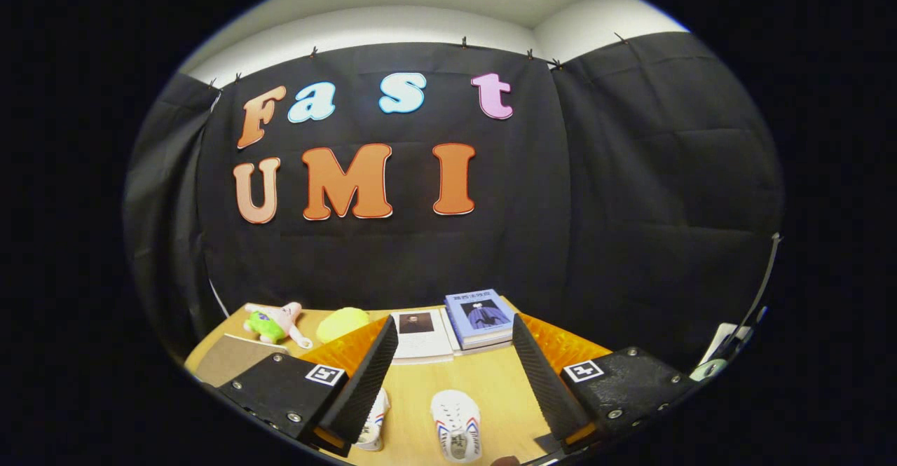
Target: Open the storage box then place both shoes into the box .Put the left shoe in first, then the right shoe, with the right side of both shoes facing outward in a uniform manner.
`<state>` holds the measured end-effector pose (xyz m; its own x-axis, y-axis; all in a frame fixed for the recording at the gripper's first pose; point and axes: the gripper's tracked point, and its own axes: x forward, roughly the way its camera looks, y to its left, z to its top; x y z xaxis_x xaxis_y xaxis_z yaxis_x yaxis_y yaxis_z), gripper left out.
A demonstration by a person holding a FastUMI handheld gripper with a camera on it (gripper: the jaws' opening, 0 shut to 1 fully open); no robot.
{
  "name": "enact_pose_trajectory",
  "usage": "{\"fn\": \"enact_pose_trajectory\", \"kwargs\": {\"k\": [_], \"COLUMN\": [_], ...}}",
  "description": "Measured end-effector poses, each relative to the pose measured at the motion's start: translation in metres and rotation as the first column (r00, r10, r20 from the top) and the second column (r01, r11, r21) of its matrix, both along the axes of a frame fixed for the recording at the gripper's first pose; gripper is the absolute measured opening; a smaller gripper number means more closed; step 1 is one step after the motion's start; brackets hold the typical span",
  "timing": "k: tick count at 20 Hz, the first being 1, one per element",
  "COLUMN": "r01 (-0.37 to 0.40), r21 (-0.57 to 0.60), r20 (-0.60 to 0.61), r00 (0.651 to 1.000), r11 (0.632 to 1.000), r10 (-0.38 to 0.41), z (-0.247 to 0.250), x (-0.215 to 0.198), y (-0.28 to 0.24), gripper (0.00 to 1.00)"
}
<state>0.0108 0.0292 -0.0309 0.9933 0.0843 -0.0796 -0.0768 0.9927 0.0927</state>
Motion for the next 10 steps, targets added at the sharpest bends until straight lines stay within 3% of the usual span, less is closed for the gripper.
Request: {"fn": "enact_pose_trajectory", "kwargs": {"k": [5, 10], "r01": [-0.123, -0.222], "r21": [0.170, 0.391], "r20": [-0.091, -0.178], "r00": [0.986, 0.934], "r11": [0.978, 0.893], "r10": [0.140, 0.310], "z": [-0.035, -0.077], "x": [0.001, 0.002], "y": [0.041, 0.090], "gripper": [0.98, 0.98]}}
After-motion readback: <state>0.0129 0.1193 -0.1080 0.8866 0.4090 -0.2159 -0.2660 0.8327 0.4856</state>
